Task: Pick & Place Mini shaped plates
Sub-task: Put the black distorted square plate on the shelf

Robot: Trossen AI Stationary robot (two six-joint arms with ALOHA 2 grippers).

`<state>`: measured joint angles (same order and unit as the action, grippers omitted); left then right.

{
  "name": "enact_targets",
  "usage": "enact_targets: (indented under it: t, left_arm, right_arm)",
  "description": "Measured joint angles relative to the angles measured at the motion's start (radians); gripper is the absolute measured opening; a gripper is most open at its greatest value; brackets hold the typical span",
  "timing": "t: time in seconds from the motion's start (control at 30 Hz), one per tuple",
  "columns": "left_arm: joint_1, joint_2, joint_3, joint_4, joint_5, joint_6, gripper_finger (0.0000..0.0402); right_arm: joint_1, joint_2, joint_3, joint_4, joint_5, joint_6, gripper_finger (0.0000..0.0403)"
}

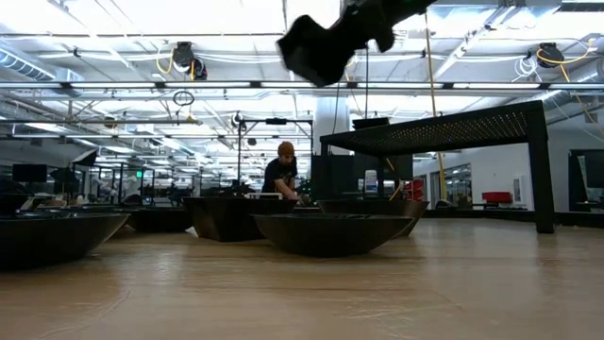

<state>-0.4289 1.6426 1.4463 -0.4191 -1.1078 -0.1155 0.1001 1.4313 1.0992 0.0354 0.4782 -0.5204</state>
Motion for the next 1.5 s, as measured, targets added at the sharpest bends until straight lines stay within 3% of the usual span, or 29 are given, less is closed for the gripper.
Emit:
enact_targets:
  t: [0.17,0.33,0.4,0.53,0.7,0.8,1.07,1.3,1.5]
  left_arm:
    - [-0.060,0.000,0.031,-0.041,-0.082,0.036,0.0279]
    - [-0.094,0.000,0.032,-0.241,-0.154,-0.139,0.0299]
    - [-0.092,0.000,0.032,-0.342,-0.142,-0.270,0.0297]
    - [-0.081,0.000,0.032,-0.483,-0.089,-0.458,0.0282]
    - [-0.048,0.000,0.032,-0.518,0.002,-0.521,0.0262]
    - [-0.029,0.000,0.032,-0.518,0.045,-0.523,0.0251]
    - [0.004,0.000,0.019,-0.518,0.113,-0.524,0.0240]
    - [0.009,0.001,0.019,-0.519,0.128,-0.526,0.0241]
    - [0.009,0.000,0.019,-0.519,0.139,-0.526,0.0241]
  right_arm:
    - [-0.040,-0.169,0.000,-0.202,0.177,0.049,0.0000]
    - [-0.221,-0.393,0.001,-0.480,0.193,0.264,0.0000]
    - [-0.335,-0.463,0.001,-0.587,0.130,0.352,0.0000]
    - [-0.577,-0.535,0.001,-0.689,-0.134,0.444,0.0000]
    - [-0.788,-0.487,0.001,-0.771,-0.404,0.458,0.0000]
    - [-0.852,-0.429,0.001,-0.789,-0.484,0.442,0.0000]
    - [-0.903,-0.306,0.000,-0.788,-0.480,0.419,0.0000]
    - [-0.903,-0.290,0.001,-0.802,-0.480,0.424,0.0002]
    - [-0.903,-0.298,0.000,-0.813,-0.480,0.426,0.0034]
